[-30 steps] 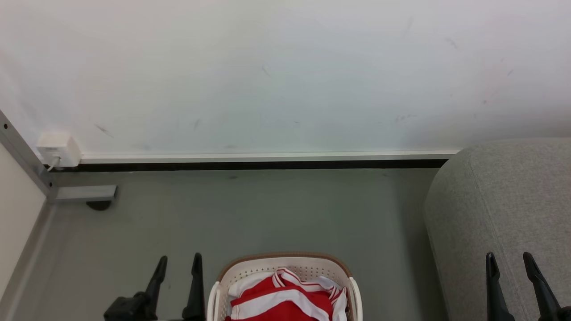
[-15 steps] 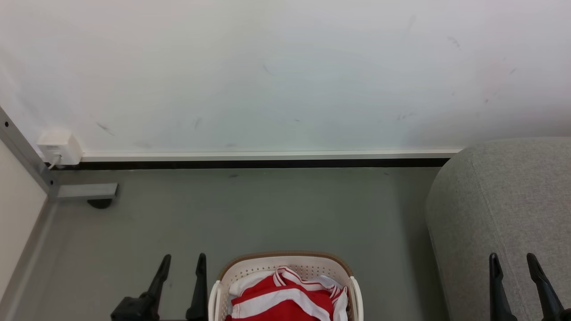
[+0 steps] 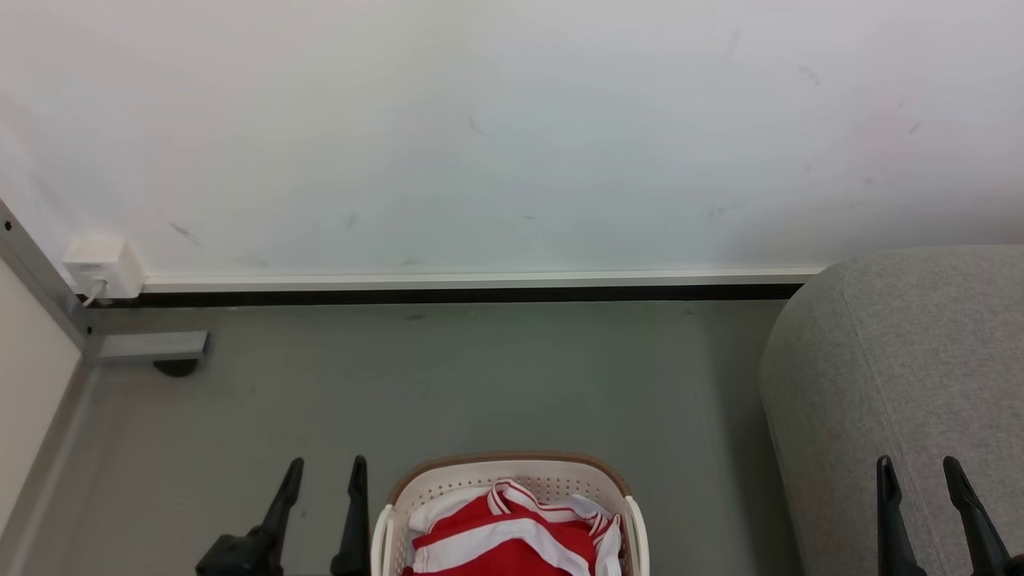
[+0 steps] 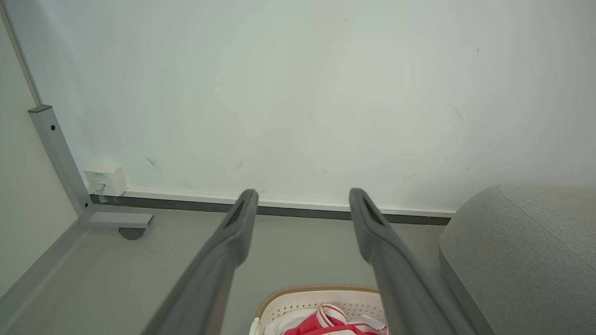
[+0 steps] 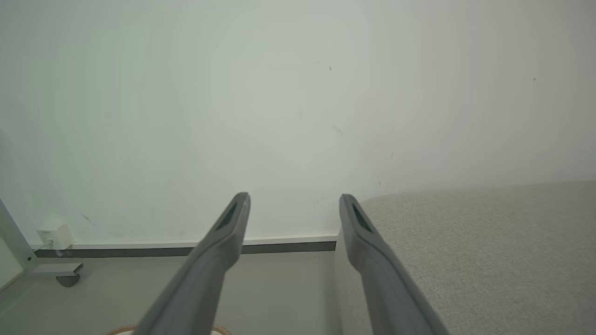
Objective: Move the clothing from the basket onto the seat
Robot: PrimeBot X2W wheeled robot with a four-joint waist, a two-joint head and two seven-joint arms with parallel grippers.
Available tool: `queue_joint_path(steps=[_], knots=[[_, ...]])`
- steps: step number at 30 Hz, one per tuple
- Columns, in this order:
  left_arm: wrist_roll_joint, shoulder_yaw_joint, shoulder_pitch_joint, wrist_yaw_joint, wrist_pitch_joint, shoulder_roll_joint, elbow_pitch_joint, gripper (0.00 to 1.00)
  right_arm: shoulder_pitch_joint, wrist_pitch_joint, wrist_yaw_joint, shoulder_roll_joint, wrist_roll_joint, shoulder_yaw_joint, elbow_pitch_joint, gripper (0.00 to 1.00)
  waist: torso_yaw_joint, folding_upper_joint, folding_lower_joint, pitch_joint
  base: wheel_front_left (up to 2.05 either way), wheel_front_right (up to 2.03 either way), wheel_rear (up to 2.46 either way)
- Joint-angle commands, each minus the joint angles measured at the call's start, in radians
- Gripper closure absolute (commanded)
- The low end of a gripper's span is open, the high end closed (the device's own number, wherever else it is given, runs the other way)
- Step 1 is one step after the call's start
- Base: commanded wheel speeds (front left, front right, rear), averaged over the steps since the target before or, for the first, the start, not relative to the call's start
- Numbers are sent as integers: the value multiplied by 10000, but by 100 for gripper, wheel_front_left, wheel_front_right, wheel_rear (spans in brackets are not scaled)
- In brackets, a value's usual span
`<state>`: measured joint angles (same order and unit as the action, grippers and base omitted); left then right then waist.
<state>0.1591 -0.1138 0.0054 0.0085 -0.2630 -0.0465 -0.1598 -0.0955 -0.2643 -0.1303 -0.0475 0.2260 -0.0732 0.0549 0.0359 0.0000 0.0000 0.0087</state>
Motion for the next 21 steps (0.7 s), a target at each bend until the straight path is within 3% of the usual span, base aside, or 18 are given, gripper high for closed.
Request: queue_joint_path(steps=[1,13,21], knots=[[-49,31,105,-5,-28,-70,31,0,-55,-4,-8,-54,19,-7,21,0,-31,0,0,2,0,0,0],[-417,-61,-648,-354,-20,-66,-263,0,382,-4,-8,-52,81,301,-306,0,-634,0,0,483,0,0,0],[-1018,-538,-1906,-575,-20,-71,-2200,0,742,-2,-8,-52,135,677,-605,0,-1161,0,0,952,0,0,0]])
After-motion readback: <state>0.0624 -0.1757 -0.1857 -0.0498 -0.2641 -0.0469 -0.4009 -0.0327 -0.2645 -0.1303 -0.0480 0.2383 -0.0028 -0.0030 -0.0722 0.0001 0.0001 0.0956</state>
